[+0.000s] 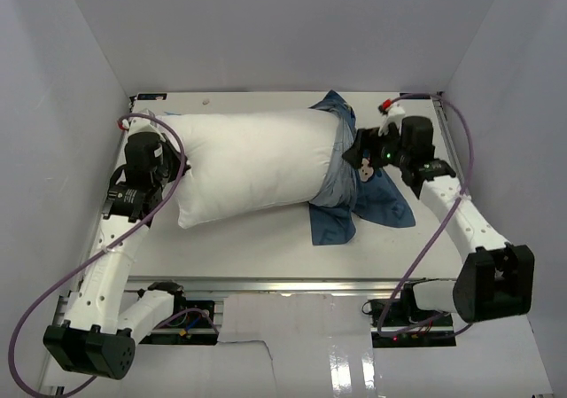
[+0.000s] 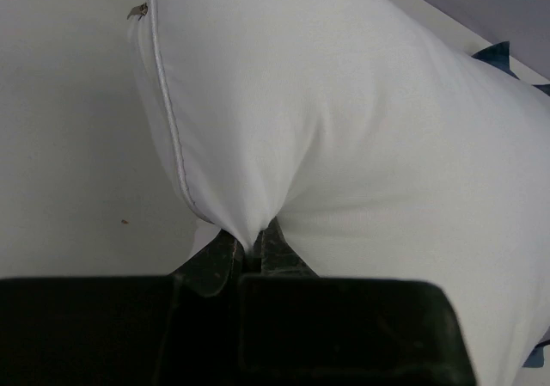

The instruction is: Remove the pillowcase from the pillow

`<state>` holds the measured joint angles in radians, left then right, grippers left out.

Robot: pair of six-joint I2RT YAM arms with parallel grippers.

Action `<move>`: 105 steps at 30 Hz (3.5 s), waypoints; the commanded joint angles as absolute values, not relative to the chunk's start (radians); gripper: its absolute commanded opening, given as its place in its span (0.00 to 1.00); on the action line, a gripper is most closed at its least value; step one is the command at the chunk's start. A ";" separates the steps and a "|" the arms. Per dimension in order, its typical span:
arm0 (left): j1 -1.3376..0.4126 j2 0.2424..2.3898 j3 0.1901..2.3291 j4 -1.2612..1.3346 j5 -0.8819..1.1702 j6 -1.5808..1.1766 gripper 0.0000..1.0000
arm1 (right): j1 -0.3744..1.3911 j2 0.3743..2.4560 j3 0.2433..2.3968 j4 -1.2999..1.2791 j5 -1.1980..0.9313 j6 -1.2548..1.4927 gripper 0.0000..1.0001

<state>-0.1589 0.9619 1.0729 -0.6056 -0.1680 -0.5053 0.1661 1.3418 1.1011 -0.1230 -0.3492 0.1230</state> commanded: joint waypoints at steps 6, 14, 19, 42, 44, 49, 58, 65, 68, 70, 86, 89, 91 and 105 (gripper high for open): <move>-0.152 1.006 1.112 -0.566 -0.167 -0.502 0.00 | 0.376 1.034 0.703 -0.034 -0.186 0.117 0.91; -0.152 0.997 1.117 -0.564 -0.123 -0.518 0.00 | 0.537 1.052 0.652 0.032 -0.141 0.120 0.99; -0.152 0.997 1.112 -0.546 -0.092 -0.541 0.00 | 0.620 1.109 0.664 0.038 0.142 0.164 0.73; -0.049 1.196 1.537 -0.706 -0.015 -0.459 0.00 | 0.371 1.272 0.701 -0.141 0.767 0.339 0.08; -0.031 1.223 1.583 -0.742 -0.015 -0.450 0.00 | 0.321 1.290 0.701 -0.141 0.758 0.339 0.08; -0.002 1.250 1.677 -0.778 -0.003 -0.437 0.00 | 0.255 1.367 0.713 -0.141 0.730 0.350 0.08; 0.067 1.236 1.558 -0.721 0.027 -0.443 0.00 | 0.245 1.156 0.631 0.044 0.098 0.272 0.23; 0.089 1.224 1.361 -0.629 -0.034 -0.463 0.00 | 0.180 0.933 0.621 0.012 -0.089 0.290 0.69; 0.103 1.230 1.351 -0.615 -0.023 -0.468 0.00 | 0.082 0.986 0.604 0.017 -0.149 0.307 0.68; 0.110 1.249 1.358 -0.618 -0.020 -0.468 0.00 | 0.025 1.038 0.591 0.017 -0.186 0.308 0.68; 0.120 1.259 1.342 -0.594 0.037 -0.492 0.00 | -0.034 1.337 0.567 0.077 -0.215 0.285 0.90; 0.120 1.266 1.353 -0.595 0.051 -0.495 0.00 | -0.034 1.384 0.565 0.100 -0.175 0.291 0.87; 0.121 1.269 1.365 -0.594 0.066 -0.506 0.00 | -0.034 1.414 0.571 0.109 -0.163 0.293 0.79; 0.272 1.497 1.883 -0.767 0.187 -0.537 0.00 | -0.313 1.353 0.716 0.107 0.076 0.451 0.08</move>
